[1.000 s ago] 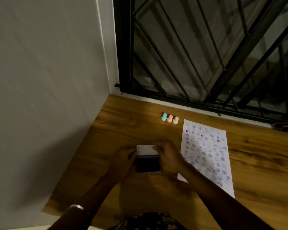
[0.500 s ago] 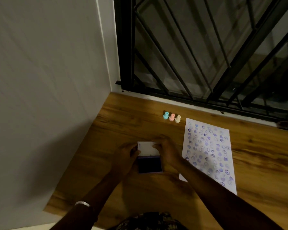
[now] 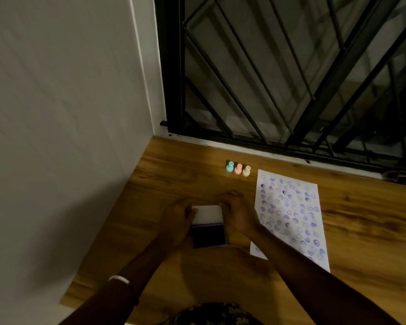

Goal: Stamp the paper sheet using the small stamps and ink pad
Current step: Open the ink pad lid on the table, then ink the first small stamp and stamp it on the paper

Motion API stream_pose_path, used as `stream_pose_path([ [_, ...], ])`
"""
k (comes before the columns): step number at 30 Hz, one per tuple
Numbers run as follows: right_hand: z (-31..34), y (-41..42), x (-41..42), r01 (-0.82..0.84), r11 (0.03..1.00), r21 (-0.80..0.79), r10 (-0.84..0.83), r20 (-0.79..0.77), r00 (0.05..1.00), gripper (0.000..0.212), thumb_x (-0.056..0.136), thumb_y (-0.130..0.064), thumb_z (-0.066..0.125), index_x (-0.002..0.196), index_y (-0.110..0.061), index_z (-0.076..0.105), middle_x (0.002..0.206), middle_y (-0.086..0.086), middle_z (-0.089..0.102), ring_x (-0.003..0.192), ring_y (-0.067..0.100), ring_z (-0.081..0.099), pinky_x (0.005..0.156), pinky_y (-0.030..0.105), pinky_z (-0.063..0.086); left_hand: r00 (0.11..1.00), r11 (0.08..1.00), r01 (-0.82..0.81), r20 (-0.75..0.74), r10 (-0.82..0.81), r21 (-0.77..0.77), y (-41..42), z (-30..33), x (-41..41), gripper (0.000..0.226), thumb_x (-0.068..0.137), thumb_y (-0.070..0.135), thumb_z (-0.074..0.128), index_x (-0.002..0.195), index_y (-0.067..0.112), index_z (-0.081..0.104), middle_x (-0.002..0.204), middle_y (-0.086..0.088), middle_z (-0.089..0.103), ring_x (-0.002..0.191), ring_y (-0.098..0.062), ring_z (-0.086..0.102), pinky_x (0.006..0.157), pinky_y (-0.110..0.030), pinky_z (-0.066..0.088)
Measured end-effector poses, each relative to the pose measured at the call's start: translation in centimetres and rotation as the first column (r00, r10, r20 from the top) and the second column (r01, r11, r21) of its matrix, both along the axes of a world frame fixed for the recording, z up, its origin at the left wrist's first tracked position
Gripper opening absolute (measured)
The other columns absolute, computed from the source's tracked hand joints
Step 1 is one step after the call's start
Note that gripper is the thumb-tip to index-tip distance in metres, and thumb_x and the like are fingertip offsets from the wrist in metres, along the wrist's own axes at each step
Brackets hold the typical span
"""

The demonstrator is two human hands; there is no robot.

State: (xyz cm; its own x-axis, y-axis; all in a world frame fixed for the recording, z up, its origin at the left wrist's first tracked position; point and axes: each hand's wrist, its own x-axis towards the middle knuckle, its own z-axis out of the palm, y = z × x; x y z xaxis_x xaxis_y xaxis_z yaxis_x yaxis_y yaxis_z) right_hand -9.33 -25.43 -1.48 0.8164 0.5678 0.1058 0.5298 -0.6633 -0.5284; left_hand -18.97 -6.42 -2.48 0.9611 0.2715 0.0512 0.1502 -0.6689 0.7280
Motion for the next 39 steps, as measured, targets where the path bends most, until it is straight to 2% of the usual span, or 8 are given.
stream_pose_path([
  [5, 0.3, -2.6, 2.2, 0.118, 0.983, -0.140, -0.111, 0.054, 0.992, 0.028, 0.089, -0.012, 0.060, 0.116, -0.017, 0.064, 0.119, 0.006, 0.065, 0.103, 0.020, 0.062, 0.085, 0.033, 0.054, 0.992, 0.984, 0.122, 0.009, -0.124, 0.126, -0.8, 1.5, 3.2, 0.031, 0.096, 0.028, 0.053, 0.122, 0.012, 0.060, 0.113, -0.010, 0.066, 0.100, -0.025, 0.062, 0.078, -0.026, 0.040],
  [11, 1.3, -4.0, 5.7, 0.314, 0.904, -0.291, -0.308, 0.067, 0.949, 0.023, 0.092, -0.011, 0.056, 0.115, -0.011, 0.060, 0.108, 0.011, 0.066, 0.095, 0.024, 0.063, 0.079, 0.032, 0.054, 0.975, 0.959, 0.215, 0.008, -0.221, 0.186, -2.4, 1.8, 6.9, 0.029, 0.091, 0.026, 0.059, 0.118, 0.014, 0.062, 0.121, -0.010, 0.060, 0.109, -0.026, 0.057, 0.092, -0.037, 0.045],
  [16, 2.0, -4.1, 8.7, 0.337, 0.908, -0.250, -0.333, 0.057, 0.941, 0.040, 0.094, -0.016, 0.054, 0.133, -0.014, 0.043, 0.122, 0.016, 0.059, 0.107, 0.032, 0.059, 0.087, 0.043, 0.052, 0.966, 0.950, 0.248, 0.028, -0.258, 0.188, -3.7, 1.3, 9.4, 0.031, 0.091, 0.030, 0.059, 0.119, 0.016, 0.061, 0.122, -0.007, 0.061, 0.111, -0.023, 0.055, 0.095, -0.037, 0.045],
  [22, 1.3, -3.8, 11.8, 0.299, 0.924, -0.239, -0.291, 0.071, 0.954, 0.060, 0.089, -0.026, 0.062, 0.141, -0.020, 0.033, 0.127, 0.017, 0.056, 0.105, 0.036, 0.059, 0.079, 0.048, 0.054, 0.963, 0.950, 0.261, 0.025, -0.269, 0.170, -4.6, 0.4, 11.4, 0.031, 0.091, 0.033, 0.057, 0.118, 0.019, 0.062, 0.119, -0.007, 0.061, 0.107, -0.023, 0.057, 0.089, -0.040, 0.050],
  [26, 0.6, -3.5, 12.6, 0.306, 0.928, -0.214, -0.311, 0.012, 0.950, 0.046, 0.091, -0.022, 0.062, 0.133, -0.017, 0.045, 0.129, 0.015, 0.055, 0.112, 0.035, 0.057, 0.088, 0.045, 0.050, 0.962, 0.952, 0.263, 0.037, -0.272, 0.156, -4.9, -0.1, 12.2, 0.030, 0.092, 0.031, 0.056, 0.118, 0.019, 0.062, 0.117, -0.006, 0.062, 0.099, -0.019, 0.059, 0.086, -0.035, 0.051],
  [31, -0.2, -3.8, 12.8, 0.293, 0.942, -0.166, -0.291, 0.034, 0.956, 0.017, 0.091, -0.021, 0.060, 0.107, -0.016, 0.061, 0.106, 0.010, 0.062, 0.092, 0.025, 0.061, 0.074, 0.033, 0.050, 0.958, 0.953, 0.276, 0.045, -0.284, 0.127, -5.3, -0.4, 12.2, 0.026, 0.094, 0.027, 0.055, 0.117, 0.019, 0.062, 0.114, -0.004, 0.064, 0.094, -0.013, 0.058, 0.083, -0.030, 0.050],
  [34, -0.1, -4.0, 12.2, 0.306, 0.938, -0.160, -0.304, 0.036, 0.952, 0.020, 0.092, -0.021, 0.058, 0.111, -0.017, 0.057, 0.108, 0.008, 0.062, 0.094, 0.025, 0.061, 0.075, 0.037, 0.052, 0.959, 0.957, 0.269, 0.057, -0.276, 0.108, -5.6, 0.0, 11.8, 0.025, 0.094, 0.024, 0.055, 0.117, 0.016, 0.063, 0.111, -0.005, 0.065, 0.083, -0.009, 0.055, 0.076, -0.026, 0.048],
  [39, 0.5, -3.3, 11.9, 0.287, 0.943, -0.166, -0.288, 0.022, 0.957, 0.035, 0.090, -0.024, 0.061, 0.124, -0.020, 0.051, 0.119, 0.011, 0.061, 0.104, 0.030, 0.059, 0.082, 0.043, 0.052, 0.961, 0.960, 0.265, 0.059, -0.270, 0.088, -5.6, 0.5, 11.3, 0.027, 0.094, 0.026, 0.055, 0.118, 0.016, 0.062, 0.111, -0.005, 0.066, 0.085, -0.012, 0.059, 0.076, -0.023, 0.046],
])
